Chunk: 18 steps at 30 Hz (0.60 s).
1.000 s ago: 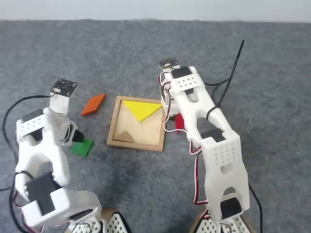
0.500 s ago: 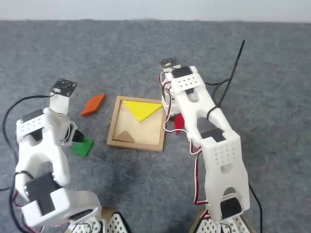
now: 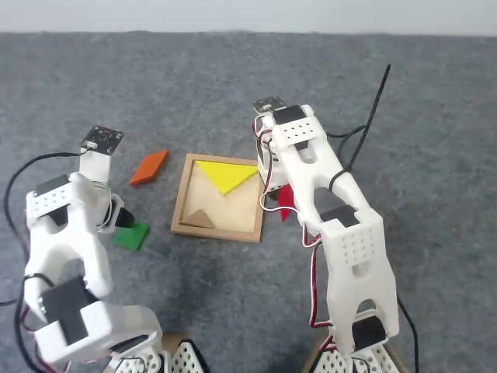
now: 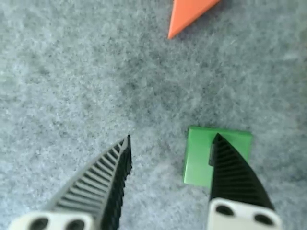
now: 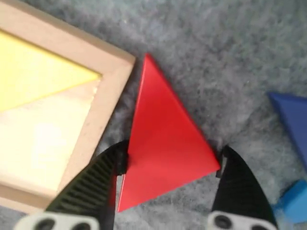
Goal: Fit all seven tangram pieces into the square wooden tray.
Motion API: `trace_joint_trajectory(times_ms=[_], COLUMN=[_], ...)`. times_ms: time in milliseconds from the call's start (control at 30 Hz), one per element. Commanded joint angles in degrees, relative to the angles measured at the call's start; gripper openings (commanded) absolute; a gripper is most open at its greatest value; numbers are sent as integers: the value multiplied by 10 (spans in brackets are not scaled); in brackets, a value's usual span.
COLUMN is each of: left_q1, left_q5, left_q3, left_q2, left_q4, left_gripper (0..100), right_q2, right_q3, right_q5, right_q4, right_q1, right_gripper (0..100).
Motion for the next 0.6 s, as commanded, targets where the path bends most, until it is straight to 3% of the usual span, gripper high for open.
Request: trace_joint_trajectory(times_ms=[0,300,567], left_q1=[1,1,-2], left_q5=[2,4,4], left_q3=[14,15,15], left_q2=[0,0,-2], left_q4=[-10,-10,-11], left_gripper=[250,250,250], right_q2=[-68,-194,-256], right_q3=[-26,-25,-25], right_q5=[6,-3,-138], right_q4=[31,73,98], right_q1=[0,19,-38], right_gripper=[169,169,169])
